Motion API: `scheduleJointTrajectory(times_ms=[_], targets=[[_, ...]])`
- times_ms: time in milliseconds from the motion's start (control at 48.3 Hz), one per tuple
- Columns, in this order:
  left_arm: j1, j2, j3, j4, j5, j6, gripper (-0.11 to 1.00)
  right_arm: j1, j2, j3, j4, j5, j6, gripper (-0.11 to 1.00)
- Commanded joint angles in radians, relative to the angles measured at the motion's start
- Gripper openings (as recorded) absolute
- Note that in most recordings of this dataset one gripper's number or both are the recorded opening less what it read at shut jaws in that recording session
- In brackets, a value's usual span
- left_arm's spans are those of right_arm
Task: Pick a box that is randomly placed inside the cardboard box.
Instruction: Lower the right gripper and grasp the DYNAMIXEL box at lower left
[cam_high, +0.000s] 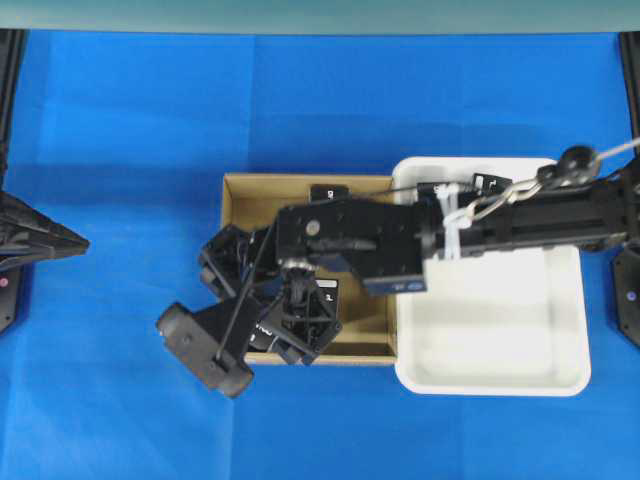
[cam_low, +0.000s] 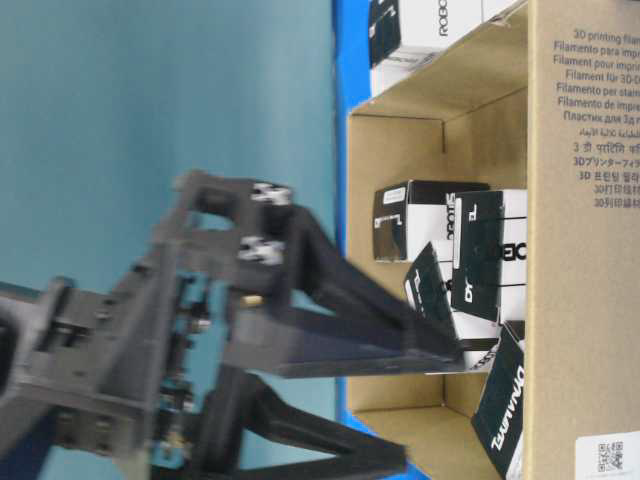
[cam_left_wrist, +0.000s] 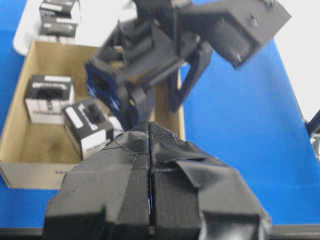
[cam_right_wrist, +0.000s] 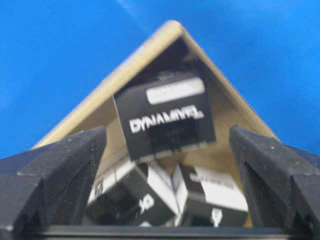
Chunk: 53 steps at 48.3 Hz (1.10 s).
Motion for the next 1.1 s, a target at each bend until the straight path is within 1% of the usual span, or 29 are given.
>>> scheduleJointTrajectory(times_ms=[0,104,269,622,787,1077], targets=[[-0.002,0.009,-0.034,0.003,-0.005,-0.003,-0.07,0.005,0.011,0.000,-0.015,-0.014,-0.034,0.99],[-0.003,0.012,-0.031,0.003,-0.005,-0.008,-0.07,0.002,0.011,0.000,-0.041,-0.020,-0.034,0.99],[-0.003,0.026,-0.029,0.003,-0.005,-0.021,-0.07,-0.009,0.014,0.011,-0.043,-0.021,-0.037,0.99],[-0.003,0.021,-0.031,0.003,-0.005,-0.021,-0.07,-0.009,0.018,0.054,-0.043,-0.028,-0.040,0.99],[-0.003,0.020,-0.031,0.003,-0.006,-0.021,-0.07,-0.005,0.021,0.049,-0.043,-0.057,-0.043,0.99],[-0.003,0.020,-0.031,0.003,-0.005,-0.021,-0.07,0.002,0.052,0.044,-0.044,-0.067,-0.043,0.99]])
